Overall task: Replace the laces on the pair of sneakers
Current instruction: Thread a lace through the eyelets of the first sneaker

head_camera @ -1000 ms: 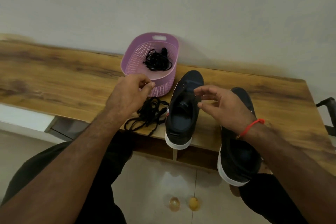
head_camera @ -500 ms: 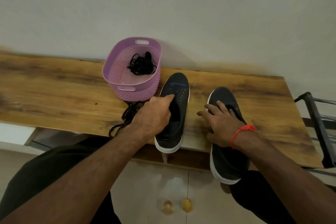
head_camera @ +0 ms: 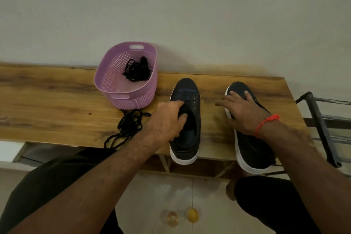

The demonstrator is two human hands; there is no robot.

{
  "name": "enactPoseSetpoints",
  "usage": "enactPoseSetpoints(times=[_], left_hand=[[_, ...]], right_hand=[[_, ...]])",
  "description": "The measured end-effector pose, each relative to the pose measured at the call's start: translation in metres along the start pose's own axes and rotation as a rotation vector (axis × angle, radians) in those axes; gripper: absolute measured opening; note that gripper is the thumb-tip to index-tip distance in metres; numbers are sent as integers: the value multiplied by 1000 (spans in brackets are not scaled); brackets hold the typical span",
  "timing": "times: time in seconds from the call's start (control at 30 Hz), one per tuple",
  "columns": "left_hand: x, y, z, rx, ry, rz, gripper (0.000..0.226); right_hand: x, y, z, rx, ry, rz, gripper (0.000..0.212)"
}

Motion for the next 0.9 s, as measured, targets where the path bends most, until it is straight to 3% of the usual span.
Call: enactPoseSetpoints(times=[0.1,0.17,0.3,0.37,0.57,0.73,0.9], left_hand=[[4,-23,7,-72,-12,-80,43],[6,-51,13,-68,8,-191,33],[11,-109,38,-20,9,-448,20],[28,-127,56,-39,-38,-482,20],[119,-139,108,117,-281,-178,32],[159,-117,121,273,-285,101,46],[166,-118,131,407,-327,-22,29]], right_hand=[[0,-17,20,247,-74,-167,54],[-1,-24,40,386,-120,-240,58],[3,-17,73,497,-169,-202,71],[7,-9,81,456,-177,-165,74],[13,6,89,396,-220,-150,76],[21,5,85,387,-229,-154,75],[23,-6,81,467,-232,-234,64]])
Point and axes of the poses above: each hand's wrist, its own x-axis towards the middle knuckle, its own y-axis out of the palm, z = x × y, the point moved 6 cm from there along x, towards the middle knuckle, and after that the axes turned 5 degrees about z, right-handed, at the moved point
